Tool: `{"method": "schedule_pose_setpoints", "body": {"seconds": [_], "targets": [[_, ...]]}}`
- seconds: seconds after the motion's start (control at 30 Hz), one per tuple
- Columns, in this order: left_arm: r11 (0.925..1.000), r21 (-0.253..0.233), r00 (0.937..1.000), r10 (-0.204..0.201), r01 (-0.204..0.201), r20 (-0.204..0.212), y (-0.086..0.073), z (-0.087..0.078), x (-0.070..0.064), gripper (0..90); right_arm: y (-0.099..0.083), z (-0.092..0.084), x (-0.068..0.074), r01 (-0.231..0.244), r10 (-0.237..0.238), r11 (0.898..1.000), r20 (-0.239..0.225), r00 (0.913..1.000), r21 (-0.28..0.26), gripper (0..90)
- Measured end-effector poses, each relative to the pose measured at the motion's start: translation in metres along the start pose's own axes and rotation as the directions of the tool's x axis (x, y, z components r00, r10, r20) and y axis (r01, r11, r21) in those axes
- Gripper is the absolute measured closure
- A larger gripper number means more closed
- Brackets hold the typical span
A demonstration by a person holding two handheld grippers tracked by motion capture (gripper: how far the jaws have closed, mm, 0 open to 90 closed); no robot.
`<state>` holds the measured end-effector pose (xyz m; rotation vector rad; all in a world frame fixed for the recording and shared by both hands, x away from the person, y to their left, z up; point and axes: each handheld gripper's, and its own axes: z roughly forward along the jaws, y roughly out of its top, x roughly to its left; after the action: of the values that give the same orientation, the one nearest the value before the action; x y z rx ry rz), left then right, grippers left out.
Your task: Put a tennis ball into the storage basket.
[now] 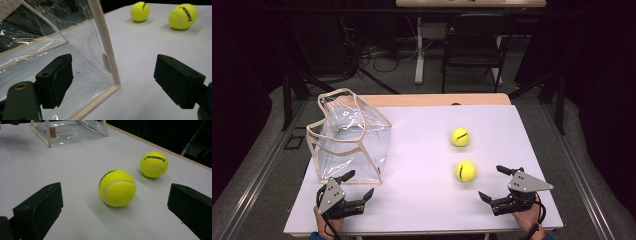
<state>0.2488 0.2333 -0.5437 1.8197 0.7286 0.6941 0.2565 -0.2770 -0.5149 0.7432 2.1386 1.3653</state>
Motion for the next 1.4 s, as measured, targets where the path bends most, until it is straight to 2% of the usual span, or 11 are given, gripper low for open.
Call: {"method": "schedule_pose_setpoints", "body": {"seconds": [0.37, 0.53, 0.87, 1.4], "targets": [[1.0, 0.005, 1.0, -0.002, 0.002, 0.005, 0.0, 0.003, 0.0, 15.8, 0.005, 0.003, -0.001, -0.002, 0.002, 1.0, -0.005, 1.0, 0.03, 0.0], [1.0, 0.0, 1.0, -0.002, 0.002, 0.004, -0.001, 0.001, 0.0, 15.8, 0.01, 0.007, -0.001, -0.006, 0.007, 0.998, -0.01, 0.9999, 0.06, 0.0], [1.0, 0.0, 1.0, 0.0, 0.0, 0.002, -0.001, 0.002, 0.0, 15.8, 0.017, 0.019, -0.002, -0.018, 0.023, 0.99, -0.031, 0.9993, 0.14, 0.0], [1.0, 0.001, 1.0, 0.007, -0.007, -0.003, -0.001, 0.002, -0.001, 15.8, 0.028, 0.034, -0.006, -0.027, 0.036, 0.981, -0.044, 0.9984, 0.19, 0.0]]}}
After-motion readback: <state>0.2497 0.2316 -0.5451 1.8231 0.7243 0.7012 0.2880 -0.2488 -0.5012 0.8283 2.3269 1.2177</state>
